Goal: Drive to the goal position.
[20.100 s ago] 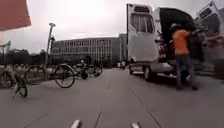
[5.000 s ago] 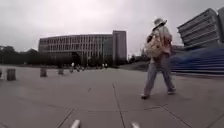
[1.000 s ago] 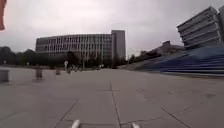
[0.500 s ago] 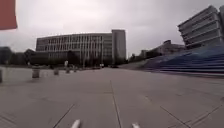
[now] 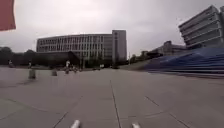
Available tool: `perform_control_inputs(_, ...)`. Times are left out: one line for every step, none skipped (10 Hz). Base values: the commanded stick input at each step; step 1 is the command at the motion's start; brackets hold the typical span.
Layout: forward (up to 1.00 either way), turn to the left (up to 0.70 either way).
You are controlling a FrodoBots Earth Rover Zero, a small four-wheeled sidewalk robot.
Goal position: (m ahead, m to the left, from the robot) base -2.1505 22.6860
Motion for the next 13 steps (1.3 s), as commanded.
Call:
perform_control_inputs(0.70,-0.19)
perform_control_inputs(0.70,0.00)
perform_control_inputs(0.70,0.00)
perform_control_inputs(0.70,0.00)
perform_control_inputs(0.70,0.00)
perform_control_inputs(0.70,0.00)
perform_control_inputs(0.70,0.00)
perform_control_inputs(0.70,0.00)
perform_control_inputs(0.70,0.00)
perform_control_inputs(0.70,0.00)
perform_control_inputs(0.70,0.00)
perform_control_inputs(0.70,0.00)
perform_control_inputs(0.70,0.00)
